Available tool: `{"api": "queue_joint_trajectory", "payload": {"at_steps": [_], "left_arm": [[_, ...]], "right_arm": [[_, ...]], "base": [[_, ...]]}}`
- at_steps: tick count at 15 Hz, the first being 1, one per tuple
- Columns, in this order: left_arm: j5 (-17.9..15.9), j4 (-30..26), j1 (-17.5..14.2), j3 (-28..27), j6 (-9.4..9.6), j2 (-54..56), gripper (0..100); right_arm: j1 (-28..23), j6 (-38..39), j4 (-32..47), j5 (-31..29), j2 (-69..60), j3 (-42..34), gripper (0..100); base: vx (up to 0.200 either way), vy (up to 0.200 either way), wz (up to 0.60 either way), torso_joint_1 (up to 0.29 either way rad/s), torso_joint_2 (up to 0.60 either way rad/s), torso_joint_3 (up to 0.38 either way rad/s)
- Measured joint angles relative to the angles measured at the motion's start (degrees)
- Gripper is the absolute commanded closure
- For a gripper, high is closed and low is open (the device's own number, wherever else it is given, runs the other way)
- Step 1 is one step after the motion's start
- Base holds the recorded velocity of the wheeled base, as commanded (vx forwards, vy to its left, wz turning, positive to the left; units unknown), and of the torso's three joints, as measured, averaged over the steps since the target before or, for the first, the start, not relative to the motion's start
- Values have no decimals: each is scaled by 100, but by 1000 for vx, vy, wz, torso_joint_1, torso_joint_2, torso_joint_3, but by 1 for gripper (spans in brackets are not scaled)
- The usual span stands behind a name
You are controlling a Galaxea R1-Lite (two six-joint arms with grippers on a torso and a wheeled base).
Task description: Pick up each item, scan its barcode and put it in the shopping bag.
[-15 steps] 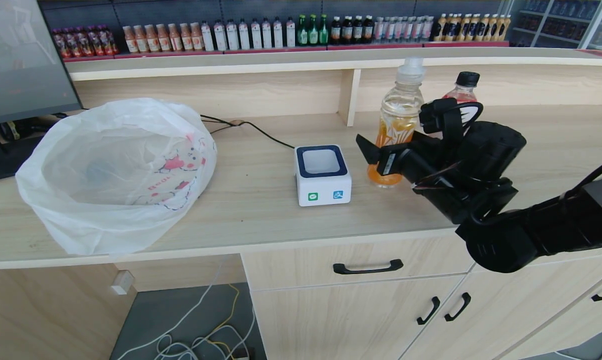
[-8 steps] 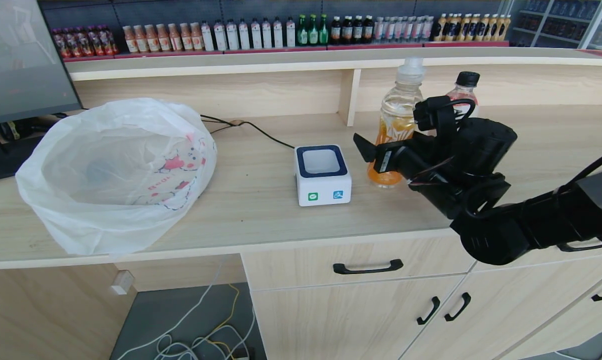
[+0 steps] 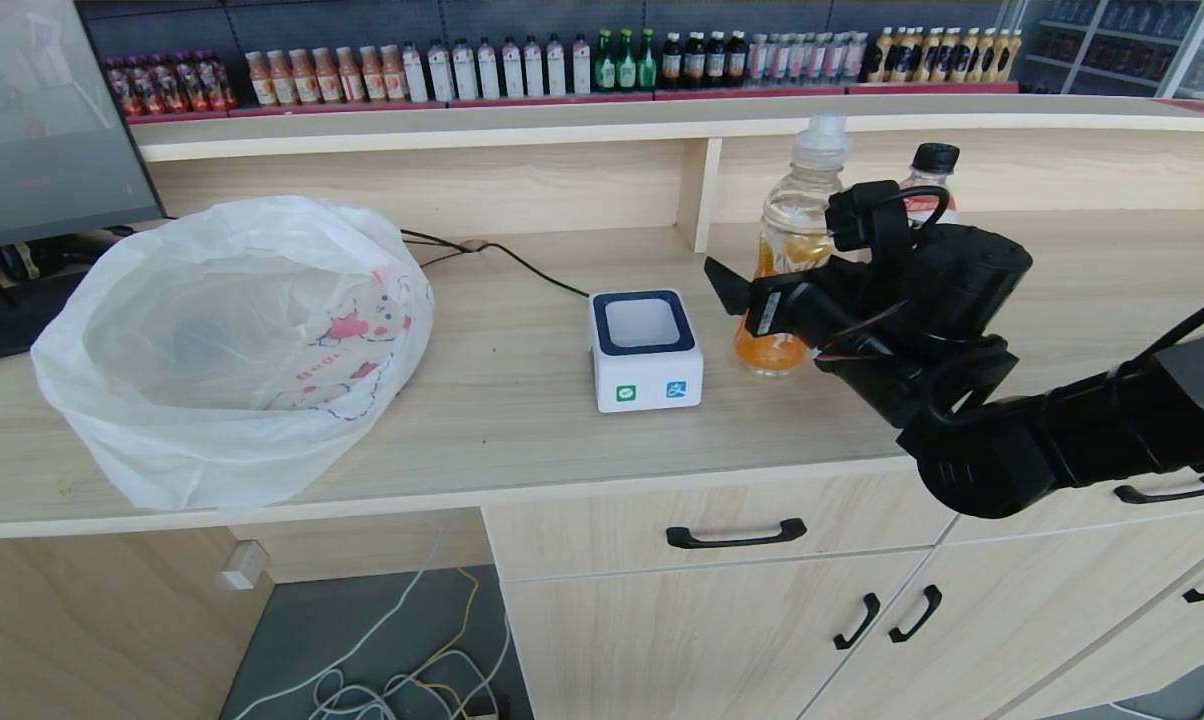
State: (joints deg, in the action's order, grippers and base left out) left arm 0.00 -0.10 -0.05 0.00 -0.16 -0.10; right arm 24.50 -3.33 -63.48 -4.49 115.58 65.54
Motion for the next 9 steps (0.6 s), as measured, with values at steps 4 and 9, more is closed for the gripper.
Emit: {"api": "queue_joint_trajectory", "payload": {"at_steps": [4, 9], "left_arm": [[0, 0, 0, 0, 0, 0, 0], [0, 0, 2, 0, 0, 0, 0]], "right_arm": [[0, 11, -7, 2, 0, -21, 100], [2, 22, -2, 4, -9, -35, 100]], "base": [[0, 0, 0, 0, 0, 0], [0, 0, 0, 0, 0, 0]]}}
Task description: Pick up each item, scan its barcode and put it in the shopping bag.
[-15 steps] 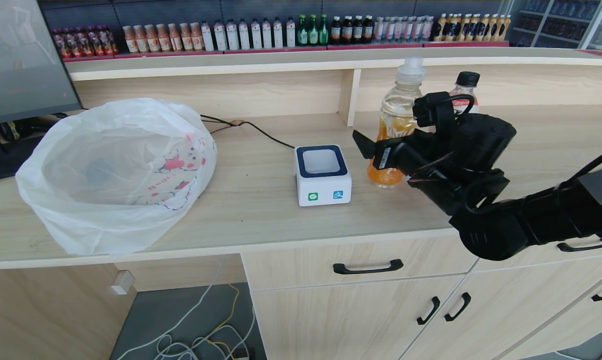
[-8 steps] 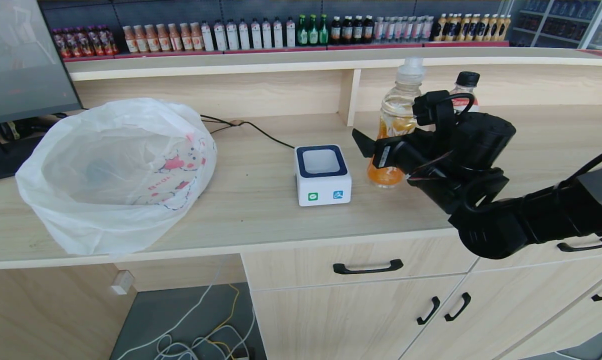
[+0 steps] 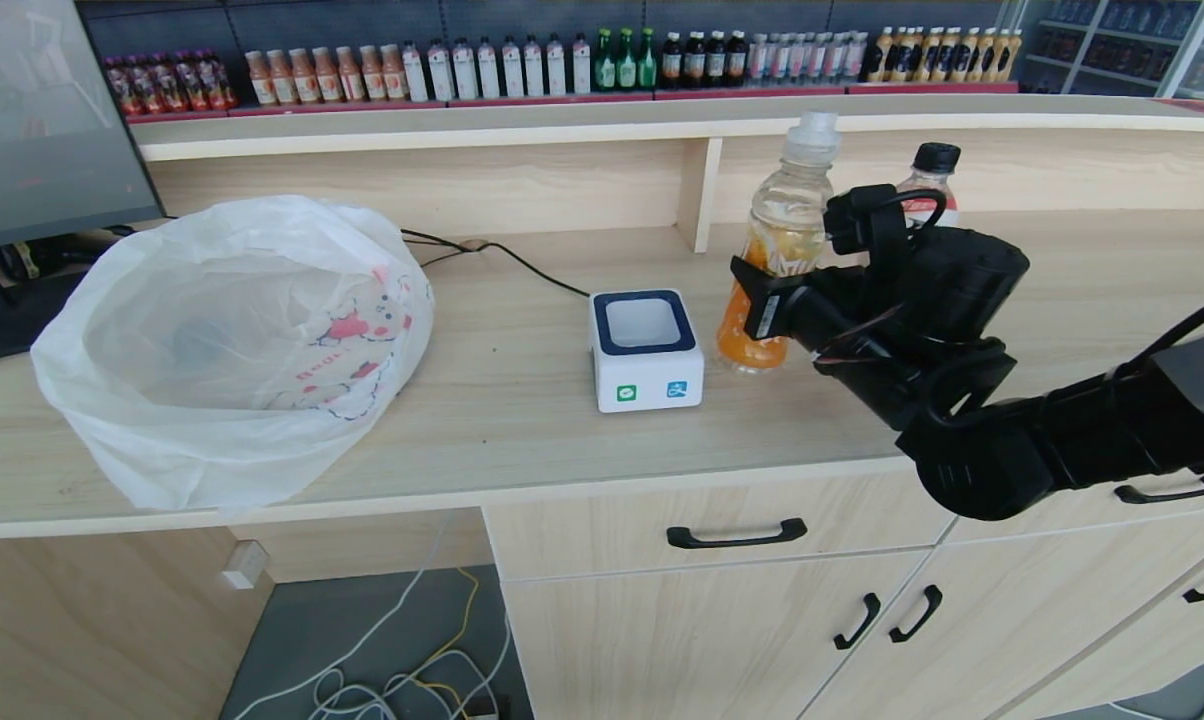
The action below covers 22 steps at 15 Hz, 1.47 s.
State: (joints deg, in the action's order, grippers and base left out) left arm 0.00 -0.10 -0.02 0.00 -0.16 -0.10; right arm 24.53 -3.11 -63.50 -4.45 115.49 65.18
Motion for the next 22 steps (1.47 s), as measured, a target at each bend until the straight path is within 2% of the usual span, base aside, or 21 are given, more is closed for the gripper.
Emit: {"api": "queue_joint_trajectory", "payload": {"at_steps": [6, 16, 22], "left_arm": [[0, 2, 0, 0, 0, 0, 0], [0, 0, 0, 0, 2, 0, 0], [0, 0, 0, 0, 0, 0, 0]], "right_arm": [[-5, 5, -9, -22, -89, -16, 100], [49, -151, -16, -138, -660, -468, 100], [149, -564, -11, -145, -1816, -1714, 100]], "base": [[0, 0, 0, 0, 0, 0], [0, 0, 0, 0, 0, 0], [0, 0, 0, 0, 0, 0]]}}
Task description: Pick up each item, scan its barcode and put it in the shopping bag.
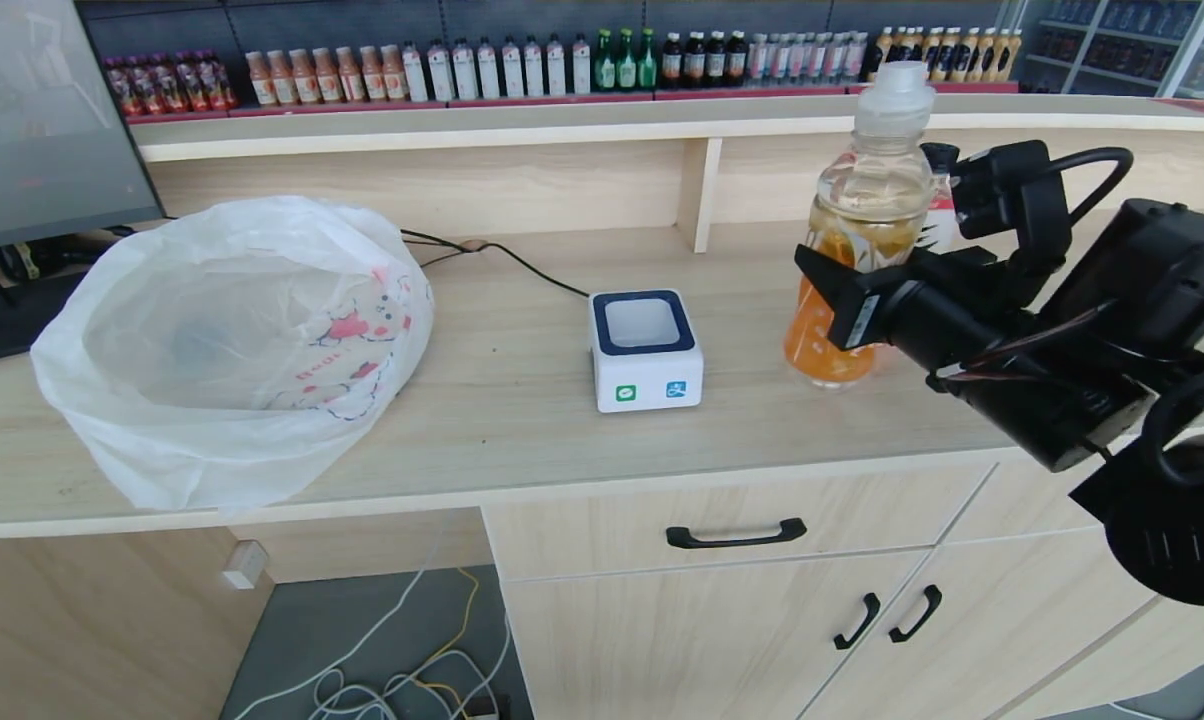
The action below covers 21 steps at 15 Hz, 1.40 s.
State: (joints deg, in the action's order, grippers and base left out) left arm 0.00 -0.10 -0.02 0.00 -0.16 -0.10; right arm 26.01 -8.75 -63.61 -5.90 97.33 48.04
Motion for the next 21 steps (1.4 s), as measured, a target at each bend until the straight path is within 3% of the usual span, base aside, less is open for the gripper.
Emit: {"api": "queue_joint_trajectory", "payload": {"at_steps": [7, 14, 21], "left_arm": [[0, 0, -2, 0, 0, 0, 0], [-2, 0, 0, 0, 2, 0, 0], [0, 0, -2, 0, 0, 0, 0]], "right_arm": [[372, -24, -18, -357, -1384, -1475, 100], [527, -99, -20, -367, -2019, -2070, 100], [805, 96, -16, 200, -2826, -3077, 100]], "base": [[0, 0, 0, 0, 0, 0], [0, 0, 0, 0, 0, 0], [0, 0, 0, 0, 0, 0]]}}
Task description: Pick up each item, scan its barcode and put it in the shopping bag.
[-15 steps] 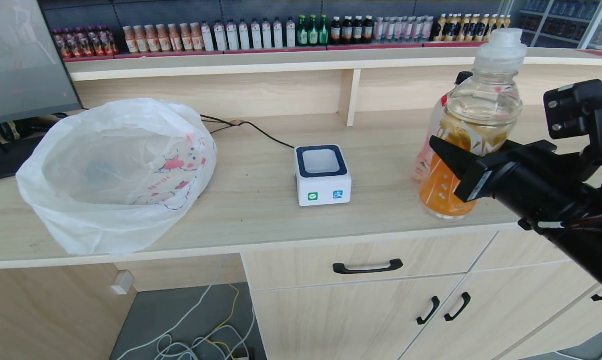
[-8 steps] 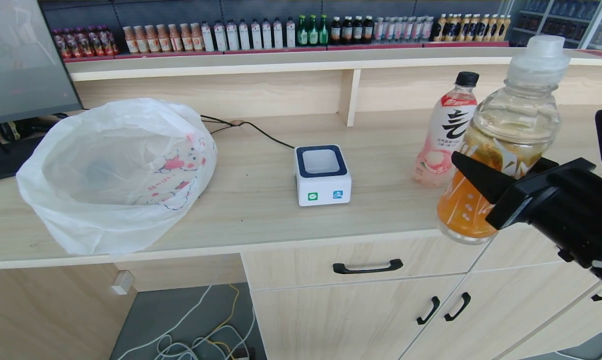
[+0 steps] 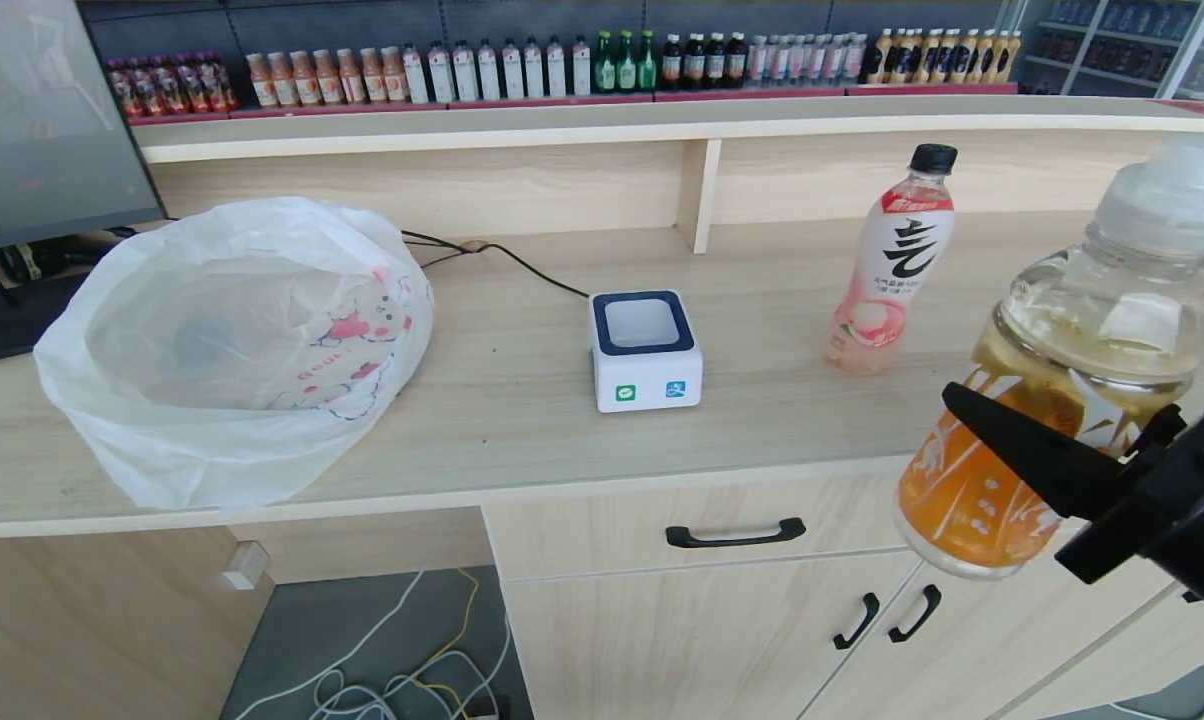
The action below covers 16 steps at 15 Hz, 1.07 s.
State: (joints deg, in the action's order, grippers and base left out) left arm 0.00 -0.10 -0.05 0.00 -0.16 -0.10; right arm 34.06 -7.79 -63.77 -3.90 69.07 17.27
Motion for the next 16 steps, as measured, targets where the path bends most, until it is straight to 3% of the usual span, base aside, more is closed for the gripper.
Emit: {"api": "queue_joint_trajectory", "payload": {"at_steps": [5, 13, 16], "left_arm": [[0, 0, 2, 0, 0, 0, 0], [0, 0, 2, 0, 0, 0, 0], [0, 0, 2, 0, 0, 0, 0]], "right_arm": [[447, -26, 22, 111, -278, -440, 100], [1047, -1879, 16, 152, 221, 174, 100], [1773, -2483, 11, 133, 614, 761, 100]], "base": [[0, 0, 0, 0, 0, 0], [0, 0, 0, 0, 0, 0], [0, 0, 0, 0, 0, 0]]}}
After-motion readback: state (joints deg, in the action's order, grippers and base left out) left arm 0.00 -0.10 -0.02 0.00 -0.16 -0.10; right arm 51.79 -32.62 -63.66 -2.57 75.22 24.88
